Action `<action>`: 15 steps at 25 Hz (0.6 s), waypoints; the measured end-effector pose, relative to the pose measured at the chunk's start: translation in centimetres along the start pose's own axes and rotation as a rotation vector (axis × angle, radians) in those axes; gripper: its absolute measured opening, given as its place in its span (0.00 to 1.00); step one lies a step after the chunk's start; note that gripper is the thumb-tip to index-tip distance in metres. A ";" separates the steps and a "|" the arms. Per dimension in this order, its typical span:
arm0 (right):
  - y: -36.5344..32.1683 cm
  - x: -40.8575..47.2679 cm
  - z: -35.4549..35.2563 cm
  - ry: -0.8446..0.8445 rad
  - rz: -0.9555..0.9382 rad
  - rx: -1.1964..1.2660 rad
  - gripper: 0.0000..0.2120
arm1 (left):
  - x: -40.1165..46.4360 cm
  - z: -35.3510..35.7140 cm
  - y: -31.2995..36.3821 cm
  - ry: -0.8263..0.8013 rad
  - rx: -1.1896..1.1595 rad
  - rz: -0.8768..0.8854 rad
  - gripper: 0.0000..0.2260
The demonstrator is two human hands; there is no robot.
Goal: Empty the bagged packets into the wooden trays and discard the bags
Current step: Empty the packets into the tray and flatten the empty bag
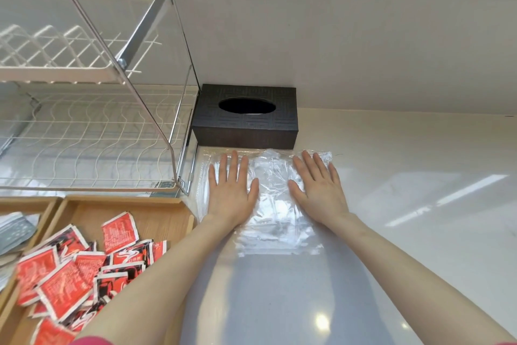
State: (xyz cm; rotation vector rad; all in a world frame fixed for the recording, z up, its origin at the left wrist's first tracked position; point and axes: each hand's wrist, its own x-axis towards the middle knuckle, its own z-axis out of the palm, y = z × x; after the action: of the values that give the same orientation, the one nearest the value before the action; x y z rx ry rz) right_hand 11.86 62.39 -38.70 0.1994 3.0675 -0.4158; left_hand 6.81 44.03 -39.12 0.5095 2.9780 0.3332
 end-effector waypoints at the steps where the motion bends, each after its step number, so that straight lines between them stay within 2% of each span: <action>1: 0.1 0.1 -0.3 -0.030 0.004 0.017 0.27 | 0.1 -0.3 0.0 -0.022 0.002 0.004 0.26; 3: 0.1 0.4 -1.0 -0.070 0.006 0.049 0.27 | 0.4 -1.2 -0.2 -0.048 0.002 0.018 0.26; 9: -1.8 -0.6 -3.4 -0.041 0.029 0.140 0.26 | -0.2 -4.3 0.4 0.033 -0.012 0.034 0.25; 15: -4.9 -4.8 -7.1 -0.029 0.007 0.129 0.28 | -4.8 -7.5 -0.2 0.047 -0.029 0.083 0.23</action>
State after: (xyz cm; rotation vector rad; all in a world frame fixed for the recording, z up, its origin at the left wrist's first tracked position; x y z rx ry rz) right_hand 15.84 58.98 -30.27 0.2057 3.0121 -0.6118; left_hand 10.27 40.75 -31.56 0.6317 2.9976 0.4010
